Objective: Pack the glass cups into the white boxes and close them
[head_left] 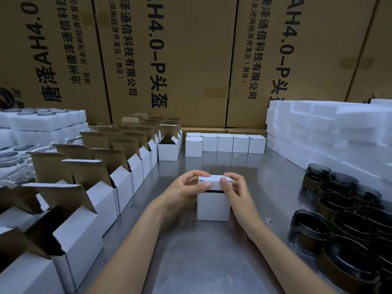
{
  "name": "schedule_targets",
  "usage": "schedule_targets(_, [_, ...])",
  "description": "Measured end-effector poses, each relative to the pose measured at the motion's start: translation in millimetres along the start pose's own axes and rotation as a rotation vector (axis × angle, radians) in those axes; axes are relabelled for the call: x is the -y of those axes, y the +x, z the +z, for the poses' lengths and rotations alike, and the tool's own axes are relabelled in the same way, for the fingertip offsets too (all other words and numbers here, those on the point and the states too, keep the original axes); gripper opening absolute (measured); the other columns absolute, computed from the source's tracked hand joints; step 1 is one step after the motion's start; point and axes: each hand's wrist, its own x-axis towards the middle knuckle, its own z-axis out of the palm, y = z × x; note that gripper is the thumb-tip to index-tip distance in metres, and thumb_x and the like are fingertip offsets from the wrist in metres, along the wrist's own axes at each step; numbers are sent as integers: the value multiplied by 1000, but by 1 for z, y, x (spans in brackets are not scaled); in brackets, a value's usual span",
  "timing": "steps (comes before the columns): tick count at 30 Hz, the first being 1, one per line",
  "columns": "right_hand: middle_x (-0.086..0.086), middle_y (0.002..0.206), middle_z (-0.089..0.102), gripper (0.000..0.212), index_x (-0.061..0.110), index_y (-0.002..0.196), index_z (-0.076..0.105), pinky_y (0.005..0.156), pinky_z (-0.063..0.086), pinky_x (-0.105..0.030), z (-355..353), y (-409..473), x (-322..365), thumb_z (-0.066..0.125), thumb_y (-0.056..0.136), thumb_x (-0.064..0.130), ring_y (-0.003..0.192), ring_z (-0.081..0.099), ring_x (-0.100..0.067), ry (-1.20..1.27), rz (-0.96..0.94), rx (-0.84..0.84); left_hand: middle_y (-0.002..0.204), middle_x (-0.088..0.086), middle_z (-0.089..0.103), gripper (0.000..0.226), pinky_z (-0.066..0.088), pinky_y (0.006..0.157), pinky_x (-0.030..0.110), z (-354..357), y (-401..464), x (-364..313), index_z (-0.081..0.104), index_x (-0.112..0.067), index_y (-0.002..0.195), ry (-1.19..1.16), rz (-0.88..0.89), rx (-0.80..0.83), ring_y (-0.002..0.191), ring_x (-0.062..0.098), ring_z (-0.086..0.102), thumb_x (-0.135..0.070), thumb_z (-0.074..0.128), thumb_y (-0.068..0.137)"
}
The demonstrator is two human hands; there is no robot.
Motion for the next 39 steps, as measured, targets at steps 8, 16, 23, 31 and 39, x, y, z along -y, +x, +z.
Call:
schedule_targets(8, [-3, 120, 52, 25, 19, 114, 47, 74, 44, -8, 0, 3, -3, 57, 92, 10, 106, 53, -10, 18, 36, 54, 114, 1, 60, 27, 47, 92, 28, -2, -2, -2, 61, -22, 102, 39, -64, 81, 105, 14, 58, -34, 67, 78])
schedule_targets(16, [2, 123, 49, 25, 36, 103, 48, 103, 36, -32, 5, 4, -9, 50, 94, 12, 121, 41, -19, -171, -6, 42, 122, 0, 63, 40, 44, 104, 39, -5, 2, 6, 64, -32, 110, 95, -34, 30, 111, 19, 61, -37, 76, 73])
schedule_targets(23, [14, 117, 44, 38, 36, 105, 62, 63, 42, -16, 10, -11, -6, 62, 75, 60, 110, 36, -8, -880, -499, -115, 137, -7, 53, 86, 33, 112, 41, -10, 1, 14, 42, -41, 136, 64, -34, -104, 125, 16, 51, -88, 44, 64])
schedule_targets(31, [3, 131, 41, 33, 31, 114, 60, 68, 49, -31, 16, 30, -26, 65, 84, 44, 117, 32, -21, -1053, -385, -197, 140, -3, 46, 45, 25, 115, 41, -14, 31, 27, 61, -34, 117, -1, 35, -444, 134, 18, 37, -62, 39, 90])
schedule_targets(39, [1, 144, 27, 34, 36, 128, 51, 85, 48, -45, 14, 123, -58, 55, 95, 27, 121, 31, -28, -1008, -143, -262, 146, 3, 37, 43, 31, 101, 25, -44, 109, 40, 46, -21, 136, 399, -18, -417, 129, 15, 40, -36, 53, 96])
